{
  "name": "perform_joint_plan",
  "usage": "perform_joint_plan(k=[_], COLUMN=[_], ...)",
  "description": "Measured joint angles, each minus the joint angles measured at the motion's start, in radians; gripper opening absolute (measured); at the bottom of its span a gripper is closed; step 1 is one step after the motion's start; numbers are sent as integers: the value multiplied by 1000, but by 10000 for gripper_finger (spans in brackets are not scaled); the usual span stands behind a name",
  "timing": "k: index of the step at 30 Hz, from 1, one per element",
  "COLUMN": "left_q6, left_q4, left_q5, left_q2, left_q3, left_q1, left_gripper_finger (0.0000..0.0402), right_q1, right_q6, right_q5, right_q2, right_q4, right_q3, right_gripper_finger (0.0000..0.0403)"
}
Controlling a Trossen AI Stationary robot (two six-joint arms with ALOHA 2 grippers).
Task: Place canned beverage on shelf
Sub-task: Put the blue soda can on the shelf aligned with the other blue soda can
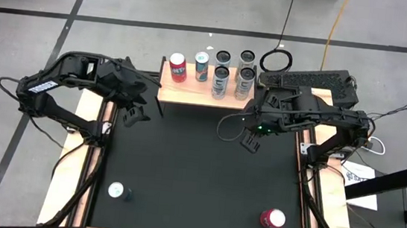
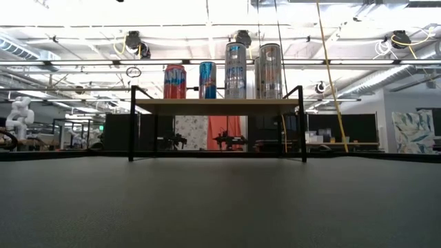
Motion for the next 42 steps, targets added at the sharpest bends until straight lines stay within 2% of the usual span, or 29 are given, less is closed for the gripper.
perform_joint_plan(k=[5, 10, 14, 17, 21, 27, 32, 36, 42], left_q6=[-18, -52, -94, -143, -233, -386, -530, -648, -674], left_q4=[-63, -117, -128, -131, -131, -133, -133, -134, -134], left_q5=[98, 96, 90, 63, -21, -118, -128, -137, -154], left_q2=[26, 47, 55, 55, 55, 55, 55, 63, 104], left_q3=[0, 0, 0, 0, 0, 0, 0, 0, 0], left_q1=[-8, -61, -147, -244, -388, -576, -677, -743, -810], left_gripper_finger=[338, 338, 338, 338, 338, 338, 338, 338, 338], right_q1=[0, 0, 6, 24, 56, 138, 203, 255, 307], right_q6=[-1, 7, 33, 46, 76, 142, 197, 238, 279], right_q5=[0, -4, -5, -5, -2, 52, 58, 105, 105], right_q2=[0, 0, 0, 0, 0, 0, 0, 0, 0], right_q4=[0, 20, 18, 2, 3, 1, 1, 2, 3], right_q3=[-52, -62, -62, -62, -62, -62, -63, -63, -63], right_gripper_finger=[0, 0, 0, 0, 0, 0, 0, 0, 0])
